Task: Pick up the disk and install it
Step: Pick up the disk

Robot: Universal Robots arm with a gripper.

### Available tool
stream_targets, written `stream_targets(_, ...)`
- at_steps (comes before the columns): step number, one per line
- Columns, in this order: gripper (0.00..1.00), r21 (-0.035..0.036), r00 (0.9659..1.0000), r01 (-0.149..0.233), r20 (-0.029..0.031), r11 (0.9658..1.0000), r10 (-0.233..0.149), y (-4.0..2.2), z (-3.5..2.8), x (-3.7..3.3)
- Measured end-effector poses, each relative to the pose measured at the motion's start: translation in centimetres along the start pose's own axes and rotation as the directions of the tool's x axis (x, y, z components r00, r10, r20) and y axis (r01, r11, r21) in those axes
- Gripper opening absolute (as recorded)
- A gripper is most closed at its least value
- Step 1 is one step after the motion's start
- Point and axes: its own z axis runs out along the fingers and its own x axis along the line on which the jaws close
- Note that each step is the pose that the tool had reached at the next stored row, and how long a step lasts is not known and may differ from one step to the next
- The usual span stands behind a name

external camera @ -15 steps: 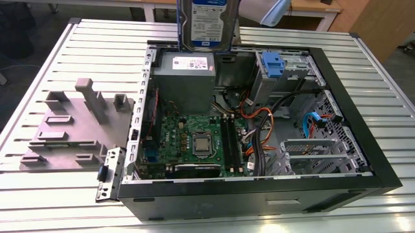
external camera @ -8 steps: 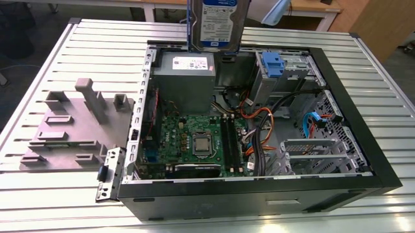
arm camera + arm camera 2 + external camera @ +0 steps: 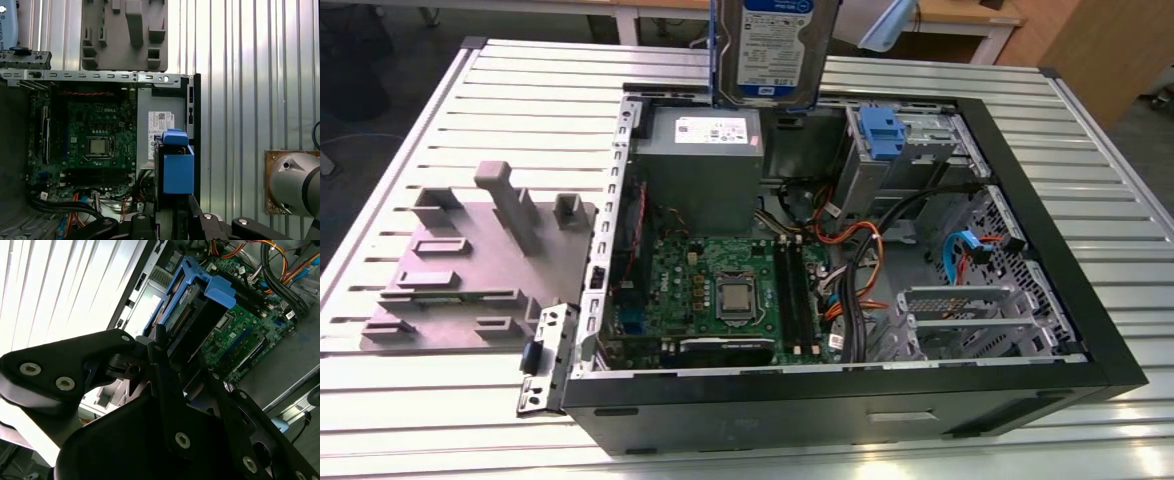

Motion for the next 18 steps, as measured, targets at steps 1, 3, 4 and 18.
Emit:
stream_targets(1, 0.35, -0.0001, 1.0, 0.0, -0.0001, 1.0, 0.0, 0.0, -0.01, 0.03)
stream_targets(3, 0.35, -0.0001, 1.0, 0.0, 0.0, 1.0, 0.0, 0.0, -0.01, 0.16)
stream_targets(4, 0.35, 0.0, 1.0, 0.0, 0.0, 1.0, 0.0, 0.0, -0.02, 0.25)
stream_targets(18, 0.35, 0.0, 1.0, 0.0, -0.0011, 1.0, 0.0, 0.0, -0.18, 2.6)
